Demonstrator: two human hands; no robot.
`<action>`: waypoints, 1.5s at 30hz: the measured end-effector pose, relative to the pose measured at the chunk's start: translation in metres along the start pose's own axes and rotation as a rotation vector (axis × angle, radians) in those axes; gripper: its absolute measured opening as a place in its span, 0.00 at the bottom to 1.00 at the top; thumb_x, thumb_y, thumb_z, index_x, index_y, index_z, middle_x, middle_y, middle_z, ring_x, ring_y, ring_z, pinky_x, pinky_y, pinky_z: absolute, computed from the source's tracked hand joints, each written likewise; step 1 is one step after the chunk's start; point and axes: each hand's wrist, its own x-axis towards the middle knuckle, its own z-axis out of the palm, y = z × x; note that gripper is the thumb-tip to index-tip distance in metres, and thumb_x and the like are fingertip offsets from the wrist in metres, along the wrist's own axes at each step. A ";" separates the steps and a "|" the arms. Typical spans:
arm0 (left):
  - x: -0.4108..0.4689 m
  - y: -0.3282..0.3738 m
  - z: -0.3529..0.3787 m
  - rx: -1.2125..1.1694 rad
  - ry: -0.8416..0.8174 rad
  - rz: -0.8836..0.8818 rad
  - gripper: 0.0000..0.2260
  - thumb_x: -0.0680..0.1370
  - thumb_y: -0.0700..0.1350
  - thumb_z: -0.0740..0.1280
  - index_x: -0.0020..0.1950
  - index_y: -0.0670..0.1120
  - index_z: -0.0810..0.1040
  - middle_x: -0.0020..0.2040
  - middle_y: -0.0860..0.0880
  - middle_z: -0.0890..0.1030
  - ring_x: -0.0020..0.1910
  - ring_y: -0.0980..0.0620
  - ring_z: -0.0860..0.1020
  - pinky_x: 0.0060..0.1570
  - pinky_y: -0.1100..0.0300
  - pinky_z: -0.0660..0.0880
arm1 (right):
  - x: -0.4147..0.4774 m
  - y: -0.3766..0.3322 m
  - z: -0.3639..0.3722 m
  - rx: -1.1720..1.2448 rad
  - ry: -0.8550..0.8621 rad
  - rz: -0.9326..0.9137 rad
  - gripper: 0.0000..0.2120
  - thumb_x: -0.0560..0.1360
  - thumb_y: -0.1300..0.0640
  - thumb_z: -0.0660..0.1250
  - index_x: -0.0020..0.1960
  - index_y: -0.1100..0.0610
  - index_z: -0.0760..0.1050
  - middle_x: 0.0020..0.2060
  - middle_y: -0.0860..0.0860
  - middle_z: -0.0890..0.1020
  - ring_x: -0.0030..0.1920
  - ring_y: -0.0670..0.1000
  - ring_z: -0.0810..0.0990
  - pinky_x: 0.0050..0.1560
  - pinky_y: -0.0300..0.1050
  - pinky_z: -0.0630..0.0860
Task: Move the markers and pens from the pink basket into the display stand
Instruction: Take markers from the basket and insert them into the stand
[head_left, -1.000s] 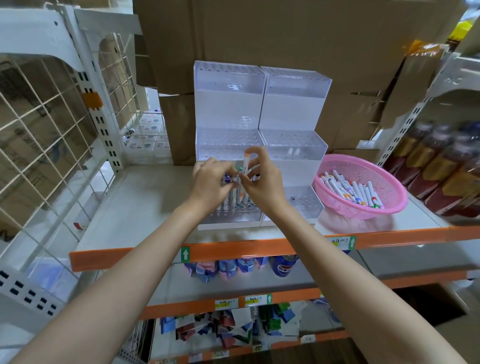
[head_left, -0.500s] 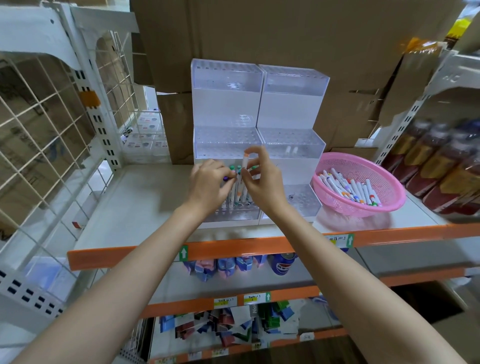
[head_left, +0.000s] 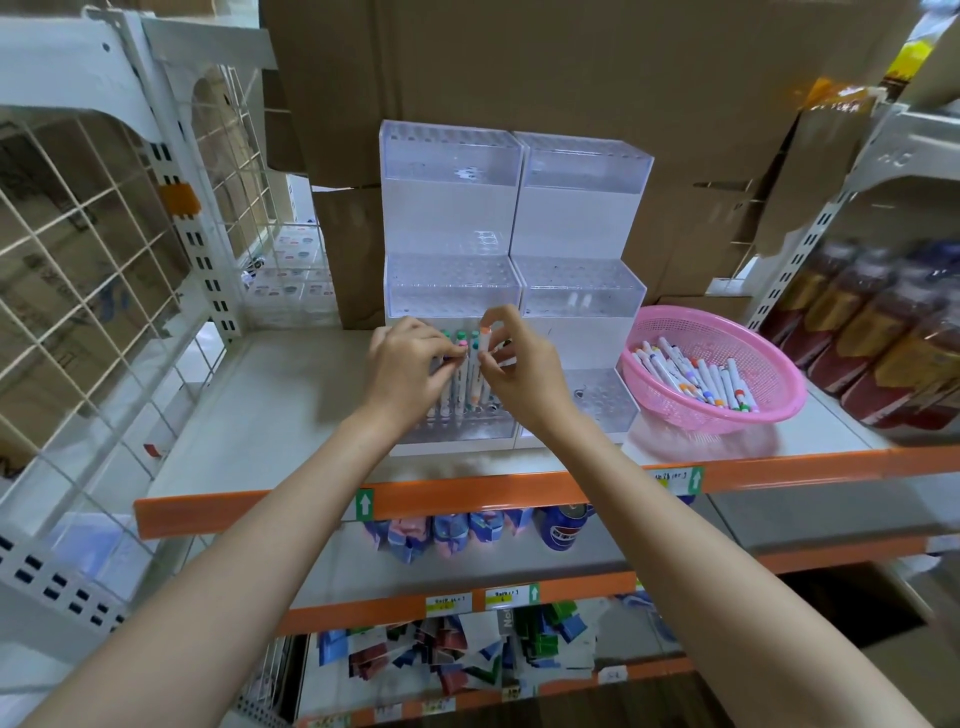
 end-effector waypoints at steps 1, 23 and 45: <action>0.000 0.000 0.000 -0.003 -0.001 -0.004 0.04 0.69 0.41 0.76 0.42 0.47 0.86 0.39 0.50 0.84 0.44 0.45 0.80 0.45 0.52 0.69 | 0.000 0.000 0.000 0.005 0.008 0.003 0.12 0.75 0.66 0.66 0.56 0.55 0.70 0.41 0.52 0.77 0.38 0.53 0.79 0.37 0.46 0.77; -0.004 0.000 0.004 0.035 -0.006 -0.044 0.06 0.70 0.47 0.70 0.41 0.46 0.85 0.39 0.51 0.83 0.44 0.45 0.79 0.45 0.52 0.70 | 0.002 0.007 0.004 -0.102 -0.063 0.010 0.07 0.75 0.63 0.68 0.50 0.59 0.72 0.30 0.54 0.78 0.32 0.59 0.75 0.34 0.48 0.71; -0.009 0.001 0.001 0.109 -0.026 0.015 0.12 0.72 0.45 0.69 0.55 0.47 0.81 0.52 0.47 0.80 0.53 0.44 0.77 0.48 0.50 0.72 | -0.003 0.009 -0.011 -0.268 0.044 -0.190 0.09 0.76 0.57 0.67 0.56 0.55 0.78 0.52 0.51 0.81 0.52 0.55 0.78 0.45 0.53 0.78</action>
